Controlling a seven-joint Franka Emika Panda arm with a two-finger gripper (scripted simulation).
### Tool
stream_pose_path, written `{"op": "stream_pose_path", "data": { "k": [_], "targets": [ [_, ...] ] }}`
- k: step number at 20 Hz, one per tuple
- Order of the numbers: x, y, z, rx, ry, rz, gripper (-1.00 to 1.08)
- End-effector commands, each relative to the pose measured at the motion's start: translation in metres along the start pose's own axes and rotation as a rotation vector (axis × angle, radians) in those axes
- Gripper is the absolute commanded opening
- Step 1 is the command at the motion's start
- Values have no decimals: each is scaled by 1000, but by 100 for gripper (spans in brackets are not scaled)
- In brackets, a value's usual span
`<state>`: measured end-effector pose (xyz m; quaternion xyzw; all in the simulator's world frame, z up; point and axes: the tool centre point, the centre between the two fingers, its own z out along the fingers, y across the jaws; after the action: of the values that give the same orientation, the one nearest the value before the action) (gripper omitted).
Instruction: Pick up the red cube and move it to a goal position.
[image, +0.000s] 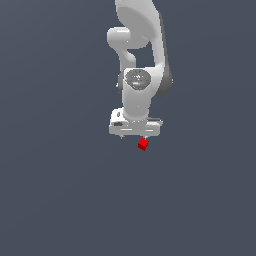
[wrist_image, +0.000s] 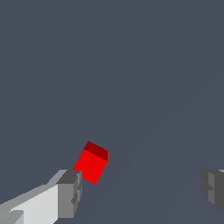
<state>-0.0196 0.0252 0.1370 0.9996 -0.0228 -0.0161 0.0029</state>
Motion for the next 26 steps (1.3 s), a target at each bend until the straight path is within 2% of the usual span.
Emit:
{"op": "stream_pose_path", "data": {
  "k": [1, 16, 26],
  "targets": [
    [-4, -3, 9, 1, 2, 38, 100],
    [-30, -37, 87, 10, 22, 360, 100],
    [-35, -53, 117, 13, 30, 480, 100]
  ]
}}
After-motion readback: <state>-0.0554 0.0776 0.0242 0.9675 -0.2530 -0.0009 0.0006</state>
